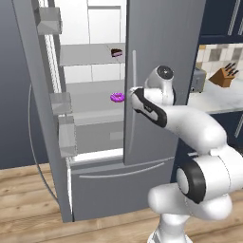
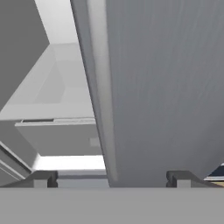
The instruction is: Take the cake and donut from the fridge and place them on the empty tray on the dining counter.
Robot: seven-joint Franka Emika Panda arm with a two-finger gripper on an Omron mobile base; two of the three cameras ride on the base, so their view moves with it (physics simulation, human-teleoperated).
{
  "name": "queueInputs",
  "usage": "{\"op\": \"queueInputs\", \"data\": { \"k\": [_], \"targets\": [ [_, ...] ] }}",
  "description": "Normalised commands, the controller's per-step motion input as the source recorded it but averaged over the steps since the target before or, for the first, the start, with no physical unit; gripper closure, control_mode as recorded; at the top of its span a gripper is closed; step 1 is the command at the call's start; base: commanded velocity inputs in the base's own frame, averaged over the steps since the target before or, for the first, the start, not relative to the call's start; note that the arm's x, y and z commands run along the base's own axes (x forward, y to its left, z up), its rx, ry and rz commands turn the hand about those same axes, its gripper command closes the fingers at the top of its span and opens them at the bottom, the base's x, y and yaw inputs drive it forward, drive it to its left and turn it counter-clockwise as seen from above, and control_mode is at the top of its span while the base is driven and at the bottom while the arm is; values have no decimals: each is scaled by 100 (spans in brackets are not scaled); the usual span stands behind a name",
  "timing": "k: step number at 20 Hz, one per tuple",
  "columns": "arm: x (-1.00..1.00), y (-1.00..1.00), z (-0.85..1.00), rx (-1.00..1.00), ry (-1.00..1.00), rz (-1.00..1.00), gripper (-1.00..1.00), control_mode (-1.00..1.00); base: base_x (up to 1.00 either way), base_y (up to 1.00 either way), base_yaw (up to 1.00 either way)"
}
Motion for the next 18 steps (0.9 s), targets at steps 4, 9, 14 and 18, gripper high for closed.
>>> {"op": "queueInputs", "data": {
  "k": [4, 9, 14, 18],
  "targets": [
    [42, 10, -22, 0, 0, 1, -100, -100, 0, 0, 0],
    [46, 8, -13, 0, 0, 0, -100, -100, 0, 0, 0],
    [48, 1, -5, 0, 0, 0, -100, -100, 0, 0, 0],
    [45, 0, -6, 0, 0, 0, -100, -100, 0, 0, 0]
  ]
}}
